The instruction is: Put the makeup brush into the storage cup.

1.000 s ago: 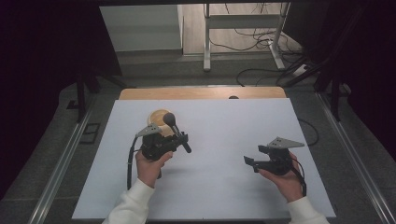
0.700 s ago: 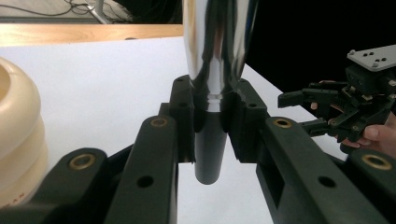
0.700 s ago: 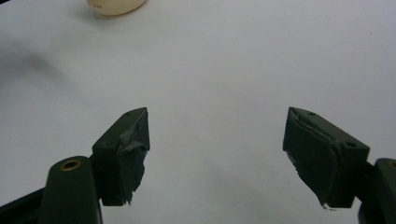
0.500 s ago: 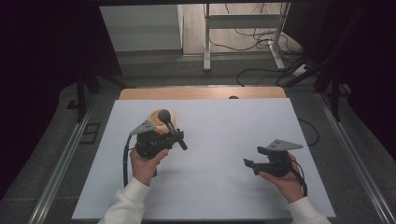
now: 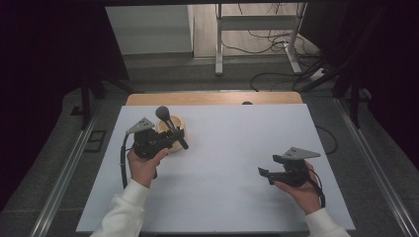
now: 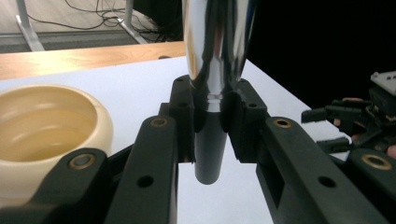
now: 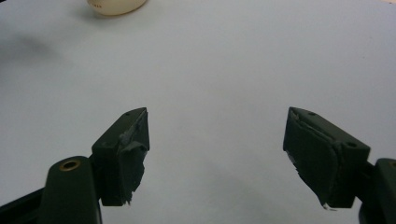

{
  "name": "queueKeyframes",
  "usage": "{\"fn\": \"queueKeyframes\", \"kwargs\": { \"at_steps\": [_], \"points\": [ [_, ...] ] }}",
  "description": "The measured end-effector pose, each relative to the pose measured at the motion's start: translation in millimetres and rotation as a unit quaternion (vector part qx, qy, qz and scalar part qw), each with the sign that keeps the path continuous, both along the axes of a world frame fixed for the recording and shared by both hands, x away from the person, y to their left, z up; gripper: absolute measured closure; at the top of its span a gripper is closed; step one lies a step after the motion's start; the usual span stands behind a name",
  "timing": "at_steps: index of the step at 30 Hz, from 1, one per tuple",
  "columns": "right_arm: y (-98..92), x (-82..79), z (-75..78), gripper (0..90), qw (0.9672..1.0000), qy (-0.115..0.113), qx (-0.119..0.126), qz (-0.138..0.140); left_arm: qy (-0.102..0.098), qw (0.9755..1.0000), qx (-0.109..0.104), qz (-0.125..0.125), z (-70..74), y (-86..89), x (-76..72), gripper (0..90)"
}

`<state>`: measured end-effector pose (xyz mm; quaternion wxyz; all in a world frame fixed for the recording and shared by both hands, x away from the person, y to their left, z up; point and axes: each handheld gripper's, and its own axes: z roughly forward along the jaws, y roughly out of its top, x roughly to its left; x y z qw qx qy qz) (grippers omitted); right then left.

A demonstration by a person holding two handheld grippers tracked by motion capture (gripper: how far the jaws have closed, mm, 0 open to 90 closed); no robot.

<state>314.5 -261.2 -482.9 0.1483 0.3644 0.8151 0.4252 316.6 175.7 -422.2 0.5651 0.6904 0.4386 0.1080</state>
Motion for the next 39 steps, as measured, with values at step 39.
{"fn": "queueKeyframes", "kwargs": {
  "at_steps": [39],
  "points": [
    [-2.9,2.0,-2.8,23.3,1.0000,0.004,-0.003,-0.007,0.008,0.9993,0.010,0.034,4.0,6.7,32.5,73.9]
  ]
}}
